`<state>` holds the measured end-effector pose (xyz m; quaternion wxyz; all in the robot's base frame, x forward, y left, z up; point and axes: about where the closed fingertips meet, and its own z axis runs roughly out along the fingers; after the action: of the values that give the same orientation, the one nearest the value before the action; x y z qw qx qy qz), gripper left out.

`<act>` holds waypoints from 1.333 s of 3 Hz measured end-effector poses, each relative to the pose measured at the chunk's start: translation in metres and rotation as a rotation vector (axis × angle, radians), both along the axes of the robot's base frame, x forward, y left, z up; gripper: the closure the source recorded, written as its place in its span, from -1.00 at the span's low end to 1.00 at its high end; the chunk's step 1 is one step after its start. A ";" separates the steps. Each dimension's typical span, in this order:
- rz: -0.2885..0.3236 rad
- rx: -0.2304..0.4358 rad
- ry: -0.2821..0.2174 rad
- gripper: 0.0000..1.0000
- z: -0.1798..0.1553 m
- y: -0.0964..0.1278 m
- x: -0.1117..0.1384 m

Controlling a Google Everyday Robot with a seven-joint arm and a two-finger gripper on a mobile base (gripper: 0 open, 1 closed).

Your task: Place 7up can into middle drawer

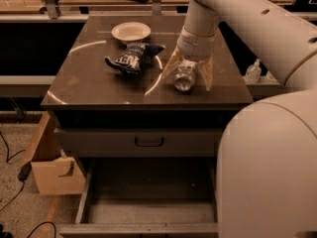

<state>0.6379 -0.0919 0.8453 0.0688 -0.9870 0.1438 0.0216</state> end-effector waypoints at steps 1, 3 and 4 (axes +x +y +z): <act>0.023 0.003 -0.007 -0.01 0.001 0.006 -0.007; -0.035 0.034 -0.022 0.92 0.031 -0.014 -0.041; -0.044 0.054 -0.051 1.00 0.032 -0.010 -0.034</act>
Offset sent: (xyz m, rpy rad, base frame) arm -0.0406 -0.0105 0.0193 -0.0189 -0.0145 0.0361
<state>0.6040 -0.1018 0.8769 0.0993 -0.9816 0.1629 -0.0012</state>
